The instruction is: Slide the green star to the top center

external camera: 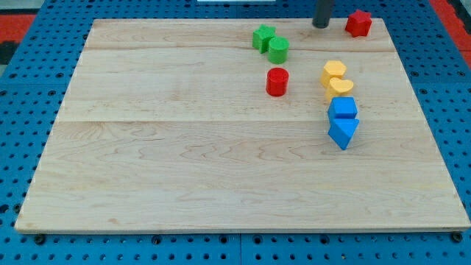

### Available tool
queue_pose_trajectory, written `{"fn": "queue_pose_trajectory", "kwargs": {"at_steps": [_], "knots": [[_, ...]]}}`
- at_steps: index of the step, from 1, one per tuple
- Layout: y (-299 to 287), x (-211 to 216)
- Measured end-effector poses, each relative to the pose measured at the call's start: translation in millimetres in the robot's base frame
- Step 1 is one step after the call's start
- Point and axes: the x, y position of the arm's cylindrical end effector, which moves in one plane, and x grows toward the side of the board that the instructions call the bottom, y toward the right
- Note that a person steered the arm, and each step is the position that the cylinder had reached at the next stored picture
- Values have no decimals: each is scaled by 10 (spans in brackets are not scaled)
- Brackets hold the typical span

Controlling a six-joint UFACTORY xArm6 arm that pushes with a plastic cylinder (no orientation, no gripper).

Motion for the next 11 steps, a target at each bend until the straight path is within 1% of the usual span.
{"fn": "queue_pose_trajectory", "kwargs": {"at_steps": [1, 2, 3, 5, 7, 9, 11], "knots": [[-273, 312], [-507, 525], [-880, 547], [-1109, 517], [-1298, 381], [-1262, 239], [-1262, 223]]}}
